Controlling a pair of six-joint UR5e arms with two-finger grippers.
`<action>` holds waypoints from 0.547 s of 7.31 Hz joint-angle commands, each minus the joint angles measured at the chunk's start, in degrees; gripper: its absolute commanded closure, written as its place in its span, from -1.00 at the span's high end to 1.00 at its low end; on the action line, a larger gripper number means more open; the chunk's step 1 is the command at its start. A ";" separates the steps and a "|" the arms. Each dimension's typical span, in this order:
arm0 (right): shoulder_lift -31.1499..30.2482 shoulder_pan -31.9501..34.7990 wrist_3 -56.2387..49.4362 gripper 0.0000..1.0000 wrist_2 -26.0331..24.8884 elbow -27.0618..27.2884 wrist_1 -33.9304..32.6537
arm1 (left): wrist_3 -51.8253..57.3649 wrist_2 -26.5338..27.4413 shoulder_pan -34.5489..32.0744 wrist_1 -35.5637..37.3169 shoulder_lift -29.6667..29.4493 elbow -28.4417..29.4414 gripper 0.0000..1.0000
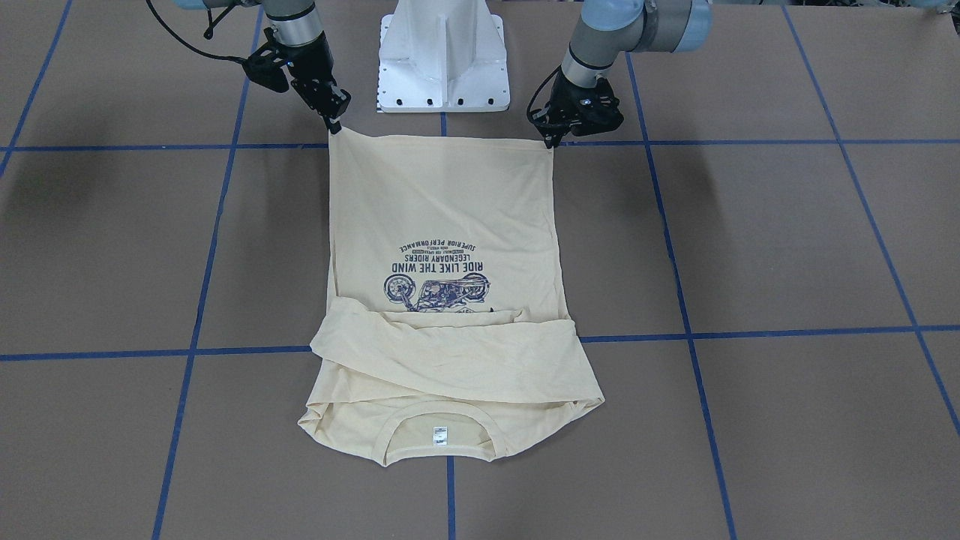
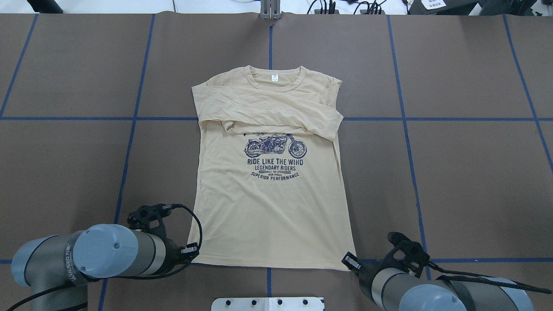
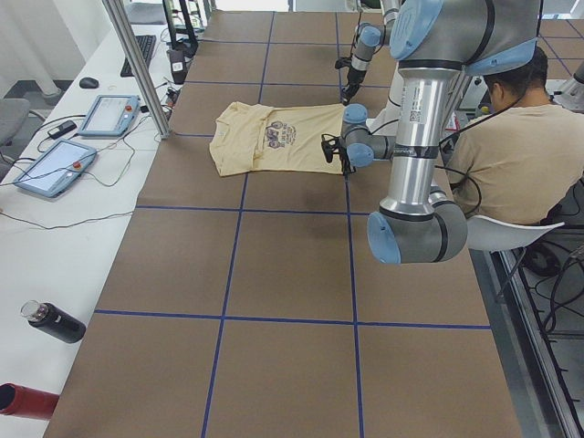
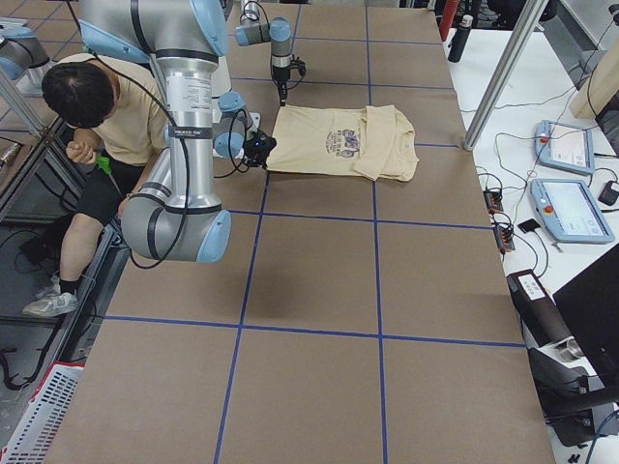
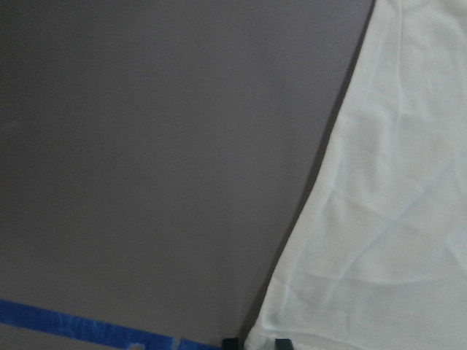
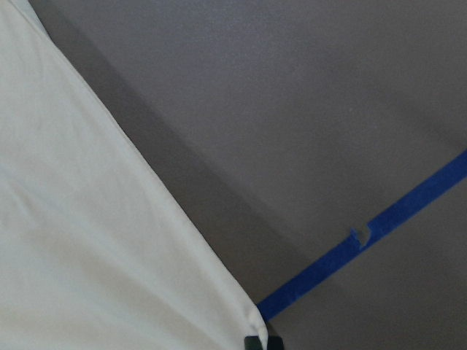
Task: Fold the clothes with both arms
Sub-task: 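Grip both hem corners nearest the robot with both grippers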
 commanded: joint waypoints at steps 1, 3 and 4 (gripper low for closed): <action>0.01 0.09 0.00 -1.00 -0.01 0.35 0.00 | 0.00 -0.22 -0.07 0.00 0.05 -1.57 -1.00; -0.77 0.26 0.09 -1.00 0.95 3.68 -0.17 | -1.14 -0.31 -0.16 0.44 3.11 -9.53 -1.00; -0.86 1.48 0.09 -1.00 2.35 5.95 -0.26 | -1.15 -2.40 -0.50 0.62 4.52 -13.06 -1.00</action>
